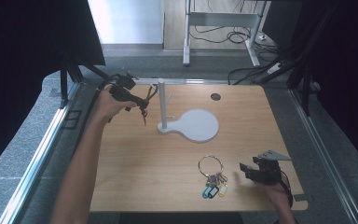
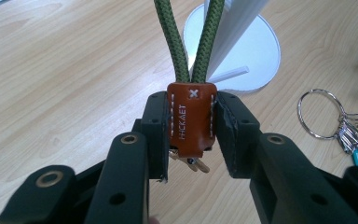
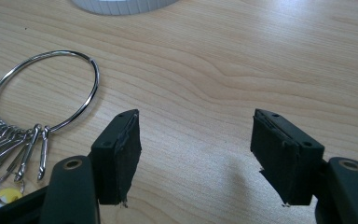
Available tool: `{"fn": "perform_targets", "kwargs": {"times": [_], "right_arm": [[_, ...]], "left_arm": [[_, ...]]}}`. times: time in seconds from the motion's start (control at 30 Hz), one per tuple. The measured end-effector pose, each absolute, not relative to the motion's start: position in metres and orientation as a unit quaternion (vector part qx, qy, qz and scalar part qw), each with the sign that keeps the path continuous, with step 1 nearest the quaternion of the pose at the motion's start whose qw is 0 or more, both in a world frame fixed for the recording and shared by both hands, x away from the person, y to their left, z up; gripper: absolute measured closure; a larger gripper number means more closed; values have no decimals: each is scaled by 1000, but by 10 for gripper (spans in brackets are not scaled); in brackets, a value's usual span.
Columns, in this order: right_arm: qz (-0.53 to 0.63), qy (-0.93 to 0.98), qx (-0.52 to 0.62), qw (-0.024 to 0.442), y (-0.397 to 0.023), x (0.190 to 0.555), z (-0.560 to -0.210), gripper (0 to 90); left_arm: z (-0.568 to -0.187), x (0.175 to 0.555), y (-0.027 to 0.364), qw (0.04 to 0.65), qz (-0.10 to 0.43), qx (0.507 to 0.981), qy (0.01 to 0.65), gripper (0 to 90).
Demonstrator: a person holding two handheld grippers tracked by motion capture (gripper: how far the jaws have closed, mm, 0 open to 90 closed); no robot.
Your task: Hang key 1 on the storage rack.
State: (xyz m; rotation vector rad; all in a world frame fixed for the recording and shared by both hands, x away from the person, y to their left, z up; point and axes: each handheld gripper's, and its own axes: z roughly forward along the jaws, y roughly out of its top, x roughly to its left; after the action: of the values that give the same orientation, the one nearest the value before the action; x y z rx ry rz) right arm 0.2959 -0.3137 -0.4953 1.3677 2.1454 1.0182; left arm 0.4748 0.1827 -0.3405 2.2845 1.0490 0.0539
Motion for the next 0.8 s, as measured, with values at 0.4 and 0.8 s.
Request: {"fn": "perform_targets", "kwargs": {"times": [0.4,0.8], "right_arm": [[366,767,489,199,-313,296,-495,328],[368,770,480,203,-308,296,-491,328]], "left_arm": [[-350,471,178,308,37,861,402,598],[-336,423,187,346,57,861,370,547]]}}
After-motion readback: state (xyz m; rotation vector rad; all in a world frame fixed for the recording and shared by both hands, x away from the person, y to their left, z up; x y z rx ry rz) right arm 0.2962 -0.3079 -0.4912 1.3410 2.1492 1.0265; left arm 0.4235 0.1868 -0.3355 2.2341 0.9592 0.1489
